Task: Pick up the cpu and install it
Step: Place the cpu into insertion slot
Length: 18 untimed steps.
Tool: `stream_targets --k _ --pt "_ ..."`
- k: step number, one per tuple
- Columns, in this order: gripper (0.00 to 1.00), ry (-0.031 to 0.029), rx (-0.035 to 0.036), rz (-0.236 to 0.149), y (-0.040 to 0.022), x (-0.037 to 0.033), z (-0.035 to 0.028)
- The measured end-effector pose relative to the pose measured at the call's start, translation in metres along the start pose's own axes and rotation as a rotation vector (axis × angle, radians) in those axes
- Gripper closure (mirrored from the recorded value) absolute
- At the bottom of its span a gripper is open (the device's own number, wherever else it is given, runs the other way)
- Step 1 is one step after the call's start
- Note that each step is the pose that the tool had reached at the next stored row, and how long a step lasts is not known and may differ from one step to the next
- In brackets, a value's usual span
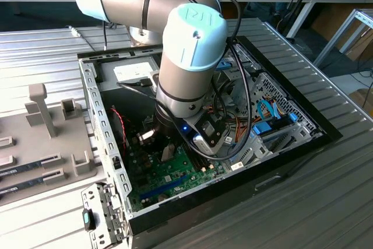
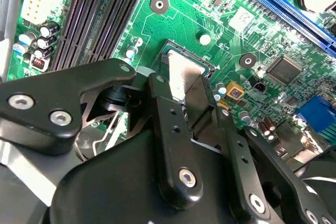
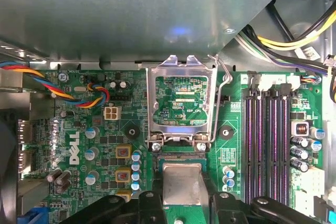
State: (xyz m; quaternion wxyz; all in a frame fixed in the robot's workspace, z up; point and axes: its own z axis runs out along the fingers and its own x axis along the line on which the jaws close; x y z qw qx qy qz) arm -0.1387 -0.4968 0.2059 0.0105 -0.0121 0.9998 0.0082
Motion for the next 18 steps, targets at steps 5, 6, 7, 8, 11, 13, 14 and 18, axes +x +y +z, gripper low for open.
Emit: stream_targets --k 5,6,7,8,11,13,14,18 --pt "0.59 0.0000 0.0000 0.000 0.0000 -0.0001 0.0000" --pt "0.53 0.0000 0.0000 0.000 0.0000 -0.0001 0.0000" --pt "0.53 0.0000 0.0000 0.000 0.0000 -0.0001 0.0000" --pt "0.53 0.0000 0.0001 0.000 0.0000 -0.0001 -0.0001" --pt "0.53 0.0001 0.0001 0.000 0.0042 -0.0002 0.0002" --pt "0.53 0.0001 0.0000 0.000 0.0031 -0.0001 0.0009" --pt "0.53 0.0001 0.0000 0.000 0.0027 -0.0001 0.0013" --pt "0.53 0.0012 0.0001 0.000 0.0021 -0.0002 0.0026"
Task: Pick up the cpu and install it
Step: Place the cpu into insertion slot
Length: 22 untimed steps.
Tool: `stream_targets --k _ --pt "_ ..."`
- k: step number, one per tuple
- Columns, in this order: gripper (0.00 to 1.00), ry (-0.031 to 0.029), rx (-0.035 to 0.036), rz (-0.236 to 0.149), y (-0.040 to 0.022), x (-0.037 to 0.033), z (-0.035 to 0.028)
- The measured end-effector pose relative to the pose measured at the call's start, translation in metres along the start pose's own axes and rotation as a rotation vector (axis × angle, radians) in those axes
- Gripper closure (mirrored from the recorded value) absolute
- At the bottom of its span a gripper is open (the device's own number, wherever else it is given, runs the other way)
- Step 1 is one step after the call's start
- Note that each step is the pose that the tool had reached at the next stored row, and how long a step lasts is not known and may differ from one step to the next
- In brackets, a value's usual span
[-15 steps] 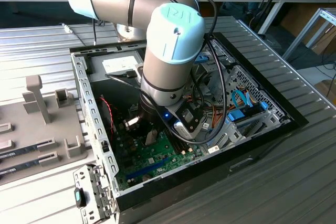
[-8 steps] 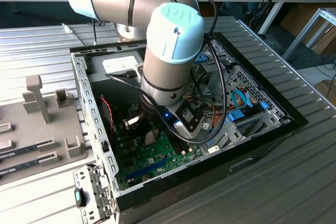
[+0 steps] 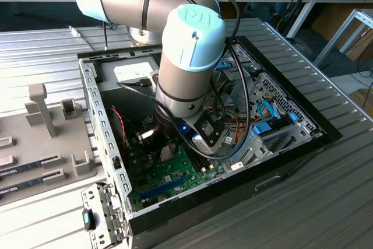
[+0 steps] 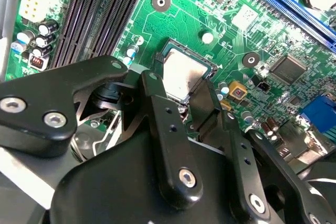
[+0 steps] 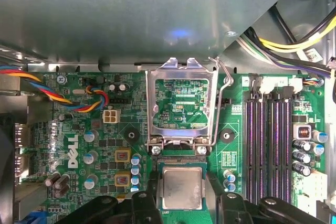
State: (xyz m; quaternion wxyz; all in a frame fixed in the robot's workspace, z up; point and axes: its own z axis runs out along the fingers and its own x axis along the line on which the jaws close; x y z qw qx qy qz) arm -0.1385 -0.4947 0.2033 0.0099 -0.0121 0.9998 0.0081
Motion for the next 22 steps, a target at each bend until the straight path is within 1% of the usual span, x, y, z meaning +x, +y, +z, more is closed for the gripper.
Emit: stream_targets --k 4,5,6,16,22 --pt "0.53 0.0001 0.0001 0.000 0.0000 0.0000 0.0000" --pt "0.60 0.0001 0.0001 0.000 0.0000 0.0000 0.0000" --pt "0.61 0.0000 0.0001 0.000 0.0000 -0.0001 0.0000" --pt "0.61 -0.0001 -0.0001 0.000 0.0000 -0.0001 0.0001" --pt "0.61 -0.0005 -0.0059 0.000 0.0000 0.0000 -0.0023"
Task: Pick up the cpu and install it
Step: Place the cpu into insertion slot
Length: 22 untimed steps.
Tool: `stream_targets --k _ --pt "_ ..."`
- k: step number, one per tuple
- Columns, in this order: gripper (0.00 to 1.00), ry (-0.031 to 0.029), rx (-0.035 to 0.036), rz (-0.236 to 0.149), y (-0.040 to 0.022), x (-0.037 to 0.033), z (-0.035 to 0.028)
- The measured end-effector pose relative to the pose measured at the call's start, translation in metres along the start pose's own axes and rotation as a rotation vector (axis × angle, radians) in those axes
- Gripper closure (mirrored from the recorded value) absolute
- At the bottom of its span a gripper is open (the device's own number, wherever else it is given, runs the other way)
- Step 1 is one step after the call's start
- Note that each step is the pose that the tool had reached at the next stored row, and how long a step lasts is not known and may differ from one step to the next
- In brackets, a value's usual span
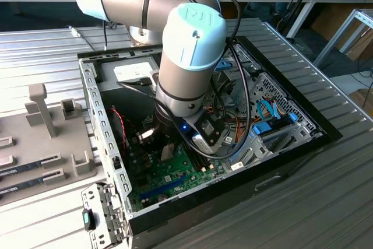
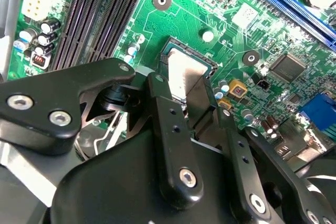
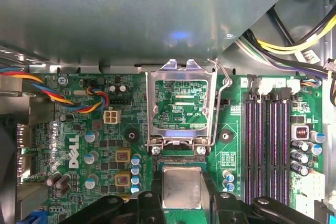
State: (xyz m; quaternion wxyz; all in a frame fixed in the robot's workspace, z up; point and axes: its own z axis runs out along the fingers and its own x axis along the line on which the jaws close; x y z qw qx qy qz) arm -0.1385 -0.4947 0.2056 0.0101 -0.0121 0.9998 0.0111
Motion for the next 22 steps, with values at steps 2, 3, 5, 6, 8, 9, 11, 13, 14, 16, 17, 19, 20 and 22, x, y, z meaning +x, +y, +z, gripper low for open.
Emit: stream_targets --k 2,3,5,6,8,9,11,13,14,16,17,19,20,22 --pt "0.61 0.0002 0.0001 0.000 -0.0004 0.0006 -0.0001" --pt "0.61 0.0002 0.0001 0.000 -0.0006 0.0010 -0.0001" --pt "0.61 0.0003 0.0002 -0.001 -0.0009 0.0015 -0.0002" --pt "0.61 0.0003 0.0002 -0.001 -0.0009 0.0015 -0.0002" --pt "0.61 0.0003 0.0002 -0.001 -0.0009 0.0016 -0.0001" --pt "0.61 0.0003 0.0001 -0.001 -0.0009 0.0016 0.0000" --pt "0.61 0.0003 0.0001 -0.001 -0.0010 0.0016 0.0009" --pt "0.61 0.0004 0.0002 -0.001 -0.0009 0.0016 0.0016" --pt "0.61 0.0004 0.0002 -0.001 -0.0009 0.0016 0.0017" --pt "0.61 0.0003 -0.0025 -0.001 -0.0009 0.0017 0.0017" --pt "0.61 0.0001 -0.0072 -0.001 -0.0009 0.0016 0.0018" --pt "0.61 -0.0002 -0.0207 -0.001 -0.0009 0.0016 0.0018" --pt "0.61 -0.0002 -0.0207 -0.001 -0.0010 0.0016 0.0019" --pt "0.61 0.0000 -0.0206 -0.001 -0.0010 0.0017 0.0027"
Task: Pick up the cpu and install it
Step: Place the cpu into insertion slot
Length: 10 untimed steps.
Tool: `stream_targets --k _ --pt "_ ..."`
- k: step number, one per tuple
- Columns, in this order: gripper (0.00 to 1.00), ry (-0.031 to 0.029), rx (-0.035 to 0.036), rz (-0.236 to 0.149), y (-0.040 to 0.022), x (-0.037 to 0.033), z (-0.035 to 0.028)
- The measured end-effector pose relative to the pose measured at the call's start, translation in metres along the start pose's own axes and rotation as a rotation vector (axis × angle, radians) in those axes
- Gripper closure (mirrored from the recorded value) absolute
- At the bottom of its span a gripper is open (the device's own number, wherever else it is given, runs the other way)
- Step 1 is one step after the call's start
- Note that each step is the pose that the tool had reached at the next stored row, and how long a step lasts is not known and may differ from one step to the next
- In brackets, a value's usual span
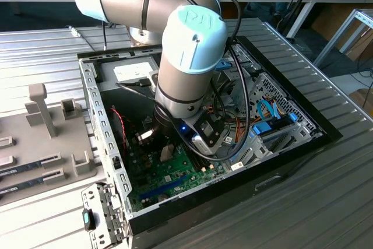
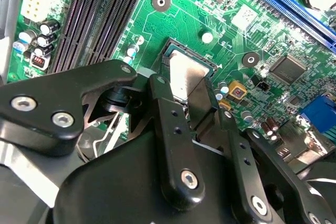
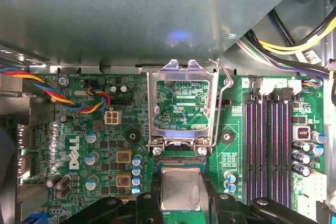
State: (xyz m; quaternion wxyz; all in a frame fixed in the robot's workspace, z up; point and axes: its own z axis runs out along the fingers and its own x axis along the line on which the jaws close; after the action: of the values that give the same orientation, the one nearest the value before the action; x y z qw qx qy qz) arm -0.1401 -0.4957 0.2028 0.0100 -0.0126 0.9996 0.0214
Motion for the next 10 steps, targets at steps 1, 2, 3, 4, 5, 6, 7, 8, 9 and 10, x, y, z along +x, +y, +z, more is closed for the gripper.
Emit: stream_targets --k 1,2,3,4,5,6,7,8,9,10 --pt "0.61 0.0001 -0.0001 0.000 0.0000 0.0000 0.0003" --pt "0.61 0.0001 -0.0011 0.000 0.0000 0.0000 0.0004" --pt "0.61 -0.0001 -0.0027 0.000 0.0000 0.0000 0.0005" --pt "0.61 -0.0003 -0.0051 0.000 0.0001 0.0000 0.0006" --pt "0.61 -0.0007 -0.0071 0.000 0.0001 -0.0001 0.0007" --pt "0.61 -0.0006 -0.0089 0.000 0.0000 0.0000 0.0006" --pt "0.61 -0.0005 -0.0112 0.000 0.0000 0.0000 0.0005" --pt "0.61 -0.0005 -0.0122 0.000 0.0000 0.0000 0.0004" --pt "0.61 -0.0005 -0.0124 0.000 -0.0001 -0.0001 0.0005" --pt "0.61 -0.0006 -0.0126 0.000 -0.0003 -0.0001 0.0006"
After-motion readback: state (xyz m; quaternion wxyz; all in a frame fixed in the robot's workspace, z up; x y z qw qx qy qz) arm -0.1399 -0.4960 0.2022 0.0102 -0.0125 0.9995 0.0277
